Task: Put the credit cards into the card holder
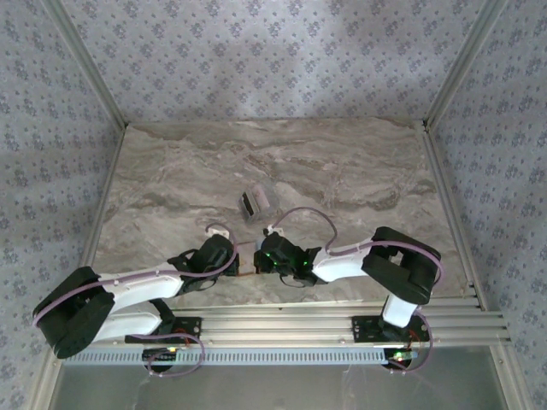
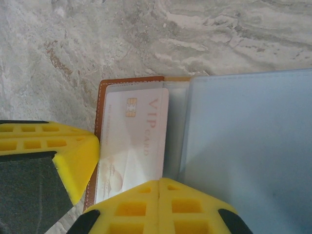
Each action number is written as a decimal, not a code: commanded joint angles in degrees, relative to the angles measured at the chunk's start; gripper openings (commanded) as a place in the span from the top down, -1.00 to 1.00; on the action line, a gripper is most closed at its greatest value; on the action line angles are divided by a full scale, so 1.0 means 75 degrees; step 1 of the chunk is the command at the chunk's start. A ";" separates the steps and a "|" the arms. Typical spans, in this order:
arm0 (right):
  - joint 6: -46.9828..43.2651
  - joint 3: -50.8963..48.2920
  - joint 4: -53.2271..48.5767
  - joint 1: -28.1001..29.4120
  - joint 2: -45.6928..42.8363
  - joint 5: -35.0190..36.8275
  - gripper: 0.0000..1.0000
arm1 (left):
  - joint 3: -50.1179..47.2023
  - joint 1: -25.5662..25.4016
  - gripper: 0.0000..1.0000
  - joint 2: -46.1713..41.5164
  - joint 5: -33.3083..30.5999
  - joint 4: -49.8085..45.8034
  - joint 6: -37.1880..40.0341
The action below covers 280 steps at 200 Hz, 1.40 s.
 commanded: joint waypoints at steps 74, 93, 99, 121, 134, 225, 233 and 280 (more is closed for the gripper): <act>-0.0887 0.0344 -0.2899 -0.0250 -0.1539 0.0585 0.03 | 0.0189 -0.0124 0.78 0.0139 0.0181 -0.0144 0.0122; -0.1368 0.0814 -0.3706 -0.0343 -0.1557 0.0866 0.04 | 0.0227 -0.0127 0.78 0.0290 0.0178 -0.0056 0.0151; -0.1506 0.0971 -0.3973 -0.0371 -0.1525 0.0943 0.09 | 0.0249 -0.0124 0.78 0.0339 0.0175 -0.0038 0.0156; -0.1974 0.1476 -0.4536 -0.0533 -0.1238 0.1105 0.37 | 0.0286 -0.0156 0.78 0.0484 0.0227 0.0057 0.0133; -0.2154 0.1660 -0.4641 -0.0601 -0.1059 0.1177 0.45 | 0.0298 -0.0172 0.78 0.0511 0.0202 0.0069 0.0110; -0.2636 0.2197 -0.4797 -0.0847 0.0095 0.1165 0.28 | 0.0392 -0.0218 0.77 0.0371 0.0126 -0.0189 0.0133; -0.2647 0.2218 -0.4794 -0.0859 0.0206 0.1231 0.28 | 0.0392 -0.0218 0.77 0.0364 0.0133 -0.0189 0.0133; -0.2635 0.2091 -0.4459 -0.0824 0.0691 0.1258 0.23 | 0.0380 -0.0221 0.77 0.0312 0.0108 -0.0259 0.0151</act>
